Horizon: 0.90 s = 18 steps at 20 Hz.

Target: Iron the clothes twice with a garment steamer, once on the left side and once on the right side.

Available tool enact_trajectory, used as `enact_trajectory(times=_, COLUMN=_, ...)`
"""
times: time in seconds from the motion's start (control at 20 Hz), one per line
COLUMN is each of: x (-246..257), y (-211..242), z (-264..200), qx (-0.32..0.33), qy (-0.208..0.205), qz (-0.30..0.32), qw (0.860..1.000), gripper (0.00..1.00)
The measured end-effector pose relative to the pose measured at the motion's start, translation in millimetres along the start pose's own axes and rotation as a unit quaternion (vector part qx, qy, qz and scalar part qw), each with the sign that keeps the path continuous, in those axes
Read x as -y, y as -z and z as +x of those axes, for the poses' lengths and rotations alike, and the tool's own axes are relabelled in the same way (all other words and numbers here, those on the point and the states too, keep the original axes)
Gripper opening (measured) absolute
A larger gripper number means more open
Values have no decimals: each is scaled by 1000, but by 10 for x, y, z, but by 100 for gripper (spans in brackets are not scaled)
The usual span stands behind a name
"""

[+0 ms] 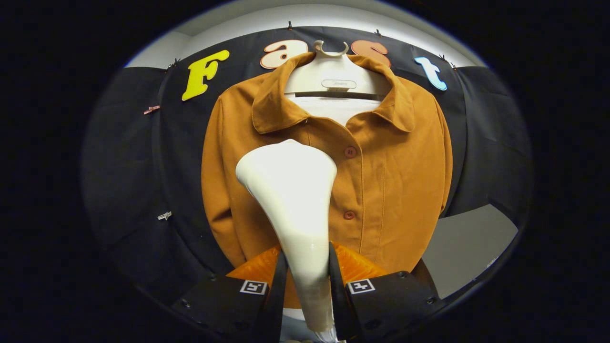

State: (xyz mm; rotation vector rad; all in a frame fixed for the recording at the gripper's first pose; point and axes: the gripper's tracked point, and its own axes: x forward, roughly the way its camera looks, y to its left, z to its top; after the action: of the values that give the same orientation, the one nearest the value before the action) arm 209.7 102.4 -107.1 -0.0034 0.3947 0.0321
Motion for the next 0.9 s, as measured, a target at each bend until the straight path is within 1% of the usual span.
enact_trajectory(times=0.15, x=-21, y=156, z=140, qx=-27, qy=-2, qz=9, qw=1000, gripper=46)
enact_trajectory(times=0.4, x=-46, y=392, z=301, qx=-62, qy=-1, qz=6, qw=998, gripper=46)
enact_trajectory(times=0.9, x=-48, y=792, z=362, qx=-111, qy=-8, qz=20, qw=994, gripper=46)
